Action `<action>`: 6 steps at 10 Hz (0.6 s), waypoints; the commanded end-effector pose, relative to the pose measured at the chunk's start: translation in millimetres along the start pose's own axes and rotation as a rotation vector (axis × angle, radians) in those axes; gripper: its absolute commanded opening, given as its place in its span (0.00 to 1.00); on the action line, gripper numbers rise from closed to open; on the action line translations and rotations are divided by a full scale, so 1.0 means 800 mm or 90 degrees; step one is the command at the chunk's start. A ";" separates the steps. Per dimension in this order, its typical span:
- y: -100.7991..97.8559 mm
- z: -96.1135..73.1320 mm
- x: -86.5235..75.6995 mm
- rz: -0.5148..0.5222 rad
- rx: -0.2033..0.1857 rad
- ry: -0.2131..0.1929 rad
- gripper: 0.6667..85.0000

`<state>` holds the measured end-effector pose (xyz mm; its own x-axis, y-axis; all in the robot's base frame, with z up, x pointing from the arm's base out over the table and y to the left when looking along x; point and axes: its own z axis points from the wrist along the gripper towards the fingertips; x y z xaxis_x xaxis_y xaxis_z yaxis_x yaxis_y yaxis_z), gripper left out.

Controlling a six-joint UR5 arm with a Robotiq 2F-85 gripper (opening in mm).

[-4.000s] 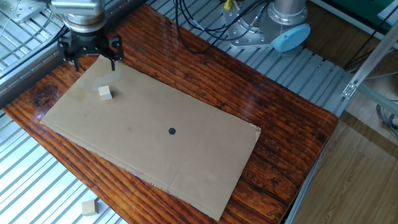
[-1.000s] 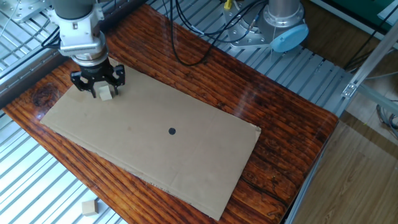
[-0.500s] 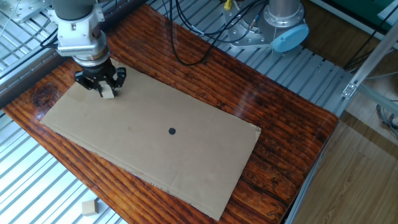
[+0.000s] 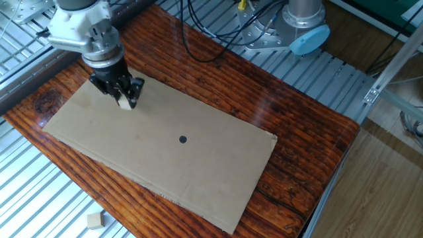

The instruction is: Pick up one small block

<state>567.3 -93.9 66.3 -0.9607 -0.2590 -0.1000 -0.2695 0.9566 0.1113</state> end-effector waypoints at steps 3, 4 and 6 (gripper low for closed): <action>0.045 0.000 -0.029 0.180 0.043 -0.057 0.00; 0.043 0.001 -0.026 0.175 0.051 -0.053 0.00; 0.057 0.006 -0.023 0.175 0.023 -0.039 0.00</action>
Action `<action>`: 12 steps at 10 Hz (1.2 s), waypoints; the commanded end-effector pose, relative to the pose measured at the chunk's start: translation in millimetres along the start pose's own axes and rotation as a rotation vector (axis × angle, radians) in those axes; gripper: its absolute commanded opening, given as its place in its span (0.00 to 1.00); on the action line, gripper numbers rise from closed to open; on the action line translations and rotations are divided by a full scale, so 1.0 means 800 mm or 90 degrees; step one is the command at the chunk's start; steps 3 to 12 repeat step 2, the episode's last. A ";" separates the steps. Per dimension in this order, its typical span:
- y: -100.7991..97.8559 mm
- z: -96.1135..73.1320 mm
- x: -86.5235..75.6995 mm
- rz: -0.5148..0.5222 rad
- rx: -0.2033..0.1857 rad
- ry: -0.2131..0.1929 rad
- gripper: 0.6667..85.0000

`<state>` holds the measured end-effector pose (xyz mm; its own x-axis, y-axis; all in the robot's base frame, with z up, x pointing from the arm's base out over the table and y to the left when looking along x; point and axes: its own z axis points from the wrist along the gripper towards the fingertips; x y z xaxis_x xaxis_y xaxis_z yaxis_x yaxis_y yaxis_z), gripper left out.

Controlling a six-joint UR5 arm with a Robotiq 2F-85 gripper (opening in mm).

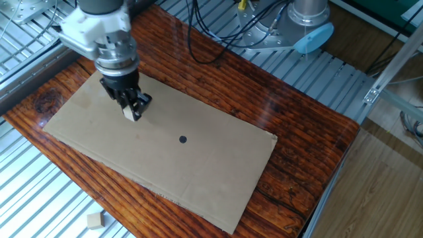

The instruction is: Pick up one small block

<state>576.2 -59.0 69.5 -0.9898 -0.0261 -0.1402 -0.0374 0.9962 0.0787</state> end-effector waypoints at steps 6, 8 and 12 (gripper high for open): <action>0.002 0.008 0.004 0.014 0.017 0.009 0.00; 0.002 0.008 0.004 0.014 0.017 0.009 0.00; 0.002 0.008 0.004 0.014 0.017 0.009 0.00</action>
